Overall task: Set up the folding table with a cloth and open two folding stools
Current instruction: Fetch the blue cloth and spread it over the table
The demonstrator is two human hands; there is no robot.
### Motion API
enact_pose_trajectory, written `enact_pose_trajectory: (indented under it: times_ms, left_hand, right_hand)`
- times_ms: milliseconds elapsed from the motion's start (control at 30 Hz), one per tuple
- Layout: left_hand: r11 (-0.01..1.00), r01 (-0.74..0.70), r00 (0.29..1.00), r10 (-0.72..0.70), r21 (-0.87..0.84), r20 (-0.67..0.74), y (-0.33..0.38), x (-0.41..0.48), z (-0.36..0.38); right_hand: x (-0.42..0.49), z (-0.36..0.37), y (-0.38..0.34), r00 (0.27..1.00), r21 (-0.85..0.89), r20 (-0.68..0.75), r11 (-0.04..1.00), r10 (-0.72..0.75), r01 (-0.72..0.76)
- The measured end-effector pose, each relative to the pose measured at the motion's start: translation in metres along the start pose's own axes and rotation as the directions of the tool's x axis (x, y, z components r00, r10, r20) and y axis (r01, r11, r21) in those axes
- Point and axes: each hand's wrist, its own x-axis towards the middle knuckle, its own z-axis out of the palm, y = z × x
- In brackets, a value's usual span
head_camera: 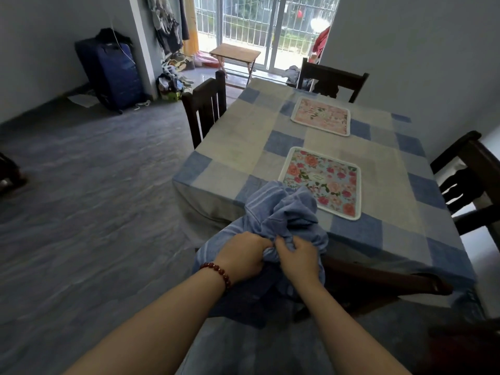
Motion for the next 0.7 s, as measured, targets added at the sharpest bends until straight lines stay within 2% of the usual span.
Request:
enact_pose_trajectory:
  times_ms: [200,467,700]
  left_hand:
    - [0.997,0.076,0.992,-0.075,0.002,-0.103,-0.04,-0.034,-0.022]
    - [0.986,0.164,0.975,-0.168,-0.037,-0.143,-0.095,-0.078,-0.042]
    - [0.964,0.243,0.93,-0.263,-0.105,-0.257,-0.138,-0.098,-0.05]
  right_hand:
    - [-0.014,0.046,-0.035,0.997,0.053,0.054,0.997,-0.054,0.051]
    - [-0.027,0.104,-0.065,0.978,0.11,0.184,0.99,-0.103,0.083]
    - [-0.02,0.149,-0.092,0.952,0.064,0.229,0.979,-0.203,0.194]
